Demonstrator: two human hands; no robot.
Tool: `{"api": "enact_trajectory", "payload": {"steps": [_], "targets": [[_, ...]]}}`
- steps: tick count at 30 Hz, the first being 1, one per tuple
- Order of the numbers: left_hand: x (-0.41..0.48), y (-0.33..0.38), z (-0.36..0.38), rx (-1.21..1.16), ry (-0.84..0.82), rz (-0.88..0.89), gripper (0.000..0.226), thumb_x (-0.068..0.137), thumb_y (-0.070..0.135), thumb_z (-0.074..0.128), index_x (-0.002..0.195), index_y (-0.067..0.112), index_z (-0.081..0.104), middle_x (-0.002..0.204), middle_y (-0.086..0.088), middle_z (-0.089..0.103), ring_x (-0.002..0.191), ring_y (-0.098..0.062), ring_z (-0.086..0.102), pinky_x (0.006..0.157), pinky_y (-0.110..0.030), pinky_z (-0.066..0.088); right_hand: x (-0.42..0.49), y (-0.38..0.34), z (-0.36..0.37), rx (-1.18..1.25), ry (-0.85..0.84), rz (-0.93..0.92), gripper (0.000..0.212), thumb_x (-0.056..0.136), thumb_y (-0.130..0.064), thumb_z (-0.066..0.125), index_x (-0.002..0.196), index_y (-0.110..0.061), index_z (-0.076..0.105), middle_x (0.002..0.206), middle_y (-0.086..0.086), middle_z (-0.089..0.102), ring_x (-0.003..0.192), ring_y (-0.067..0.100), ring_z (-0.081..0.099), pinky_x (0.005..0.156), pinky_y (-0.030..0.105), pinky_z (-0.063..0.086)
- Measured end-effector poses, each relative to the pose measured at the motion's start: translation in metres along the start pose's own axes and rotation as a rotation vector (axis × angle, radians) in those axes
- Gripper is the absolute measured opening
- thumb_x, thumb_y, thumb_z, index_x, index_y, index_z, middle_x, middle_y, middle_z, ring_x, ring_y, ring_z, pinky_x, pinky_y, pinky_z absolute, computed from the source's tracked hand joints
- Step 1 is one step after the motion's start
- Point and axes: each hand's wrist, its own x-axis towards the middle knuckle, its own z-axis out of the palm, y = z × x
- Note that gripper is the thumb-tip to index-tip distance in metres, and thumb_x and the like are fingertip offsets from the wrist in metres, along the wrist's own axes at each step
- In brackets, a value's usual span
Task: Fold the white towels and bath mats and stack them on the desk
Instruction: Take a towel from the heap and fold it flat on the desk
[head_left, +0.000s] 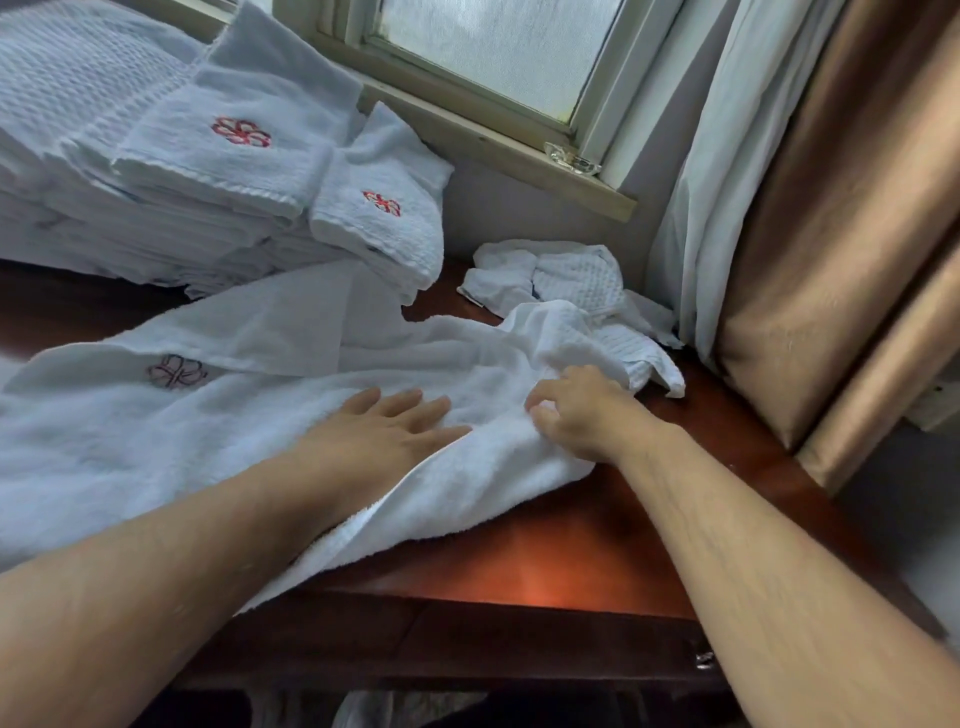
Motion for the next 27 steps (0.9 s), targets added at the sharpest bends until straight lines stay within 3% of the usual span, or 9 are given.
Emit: {"api": "enact_trajectory", "payload": {"steps": [4, 7, 10, 13, 15, 18, 21, 24, 27], "targets": [[-0.005, 0.003, -0.003, 0.004, 0.03, 0.007, 0.055, 0.109, 0.029, 0.015, 0.153, 0.054, -0.005, 0.168, 0.008, -0.013, 0.155, -0.019, -0.011, 0.123, -0.042, -0.004, -0.002, 0.002, 0.001, -0.127, -0.066, -0.096, 0.056, 0.094, -0.031, 0.044, 0.145, -0.053, 0.037, 0.166, -0.003, 0.004, 0.153, 0.021, -0.004, 0.12, 0.051, 0.002], [-0.008, 0.004, -0.004, -0.006, 0.044, -0.003, 0.061, 0.107, 0.02, 0.018, 0.155, 0.051, -0.004, 0.168, 0.007, -0.012, 0.155, -0.02, -0.01, 0.123, -0.043, -0.003, 0.001, -0.001, -0.003, -0.2, -0.011, -0.147, 0.037, 0.091, -0.029, 0.05, 0.125, -0.038, 0.061, 0.163, 0.002, 0.02, 0.153, 0.024, 0.004, 0.12, 0.048, 0.005], [-0.012, 0.009, -0.003, -0.051, 0.069, -0.02, 0.057, 0.099, 0.042, 0.014, 0.153, 0.052, 0.001, 0.168, 0.011, -0.007, 0.155, -0.016, -0.008, 0.124, -0.043, -0.003, -0.004, -0.002, -0.012, -0.142, 0.24, -0.331, 0.025, 0.079, -0.034, 0.047, 0.067, -0.017, 0.06, 0.094, -0.004, 0.063, 0.1, 0.02, 0.056, 0.095, 0.041, 0.041], [-0.013, 0.009, -0.003, -0.084, 0.075, -0.054, 0.061, 0.092, 0.059, 0.006, 0.153, 0.053, 0.004, 0.168, 0.014, -0.005, 0.155, -0.013, -0.007, 0.124, -0.044, -0.002, -0.011, 0.002, -0.026, -0.06, 0.222, -0.255, 0.039, 0.068, -0.052, 0.031, 0.052, -0.018, 0.04, 0.054, -0.005, 0.047, 0.056, 0.019, 0.043, 0.057, 0.037, 0.038], [-0.009, 0.006, -0.003, -0.023, 0.061, -0.06, 0.052, 0.103, 0.046, 0.011, 0.154, 0.052, 0.002, 0.168, 0.009, -0.008, 0.155, -0.018, -0.007, 0.124, -0.047, 0.0, -0.016, -0.001, -0.041, -0.087, 0.061, -0.053, 0.048, 0.074, -0.058, 0.028, 0.064, -0.021, 0.057, 0.076, -0.001, 0.067, 0.074, 0.022, 0.056, 0.072, 0.041, 0.048], [-0.003, 0.005, -0.001, -0.022, 0.055, -0.11, 0.058, 0.096, 0.052, 0.002, 0.154, 0.051, 0.001, 0.168, 0.008, -0.009, 0.155, -0.018, -0.007, 0.123, -0.049, -0.001, -0.02, 0.005, -0.053, -0.161, -0.332, 0.325, 0.042, 0.102, -0.034, 0.042, 0.135, -0.015, 0.059, 0.137, 0.012, 0.058, 0.124, 0.029, 0.053, 0.084, 0.027, 0.04], [-0.003, 0.008, 0.003, -0.088, 0.075, -0.134, 0.077, 0.08, 0.078, 0.0, 0.153, 0.054, 0.001, 0.167, 0.014, -0.007, 0.154, -0.013, -0.007, 0.123, -0.047, -0.006, -0.032, 0.011, -0.057, -0.164, -0.665, 0.585, 0.048, 0.099, -0.015, 0.054, 0.145, -0.006, 0.045, 0.102, 0.01, 0.056, 0.092, 0.023, 0.054, 0.075, 0.027, 0.042], [-0.002, 0.008, 0.005, -0.115, 0.101, -0.144, 0.08, 0.078, 0.084, 0.008, 0.152, 0.055, 0.001, 0.167, 0.016, -0.005, 0.154, -0.01, -0.009, 0.121, -0.045, -0.009, -0.036, 0.007, -0.051, -0.386, -0.578, 0.482, 0.035, 0.101, -0.027, 0.054, 0.134, -0.014, 0.058, 0.09, -0.003, 0.053, 0.078, 0.01, 0.049, 0.063, 0.025, 0.038], [-0.002, 0.007, 0.004, -0.124, 0.089, -0.138, 0.081, 0.077, 0.085, 0.01, 0.152, 0.057, 0.0, 0.167, 0.016, -0.007, 0.153, -0.01, -0.01, 0.121, -0.045, -0.011, -0.023, 0.008, -0.028, -0.187, -0.267, 0.362, 0.035, 0.102, -0.031, 0.045, 0.128, -0.015, 0.061, 0.128, 0.004, 0.063, 0.112, 0.022, 0.058, 0.089, 0.033, 0.046]]}}
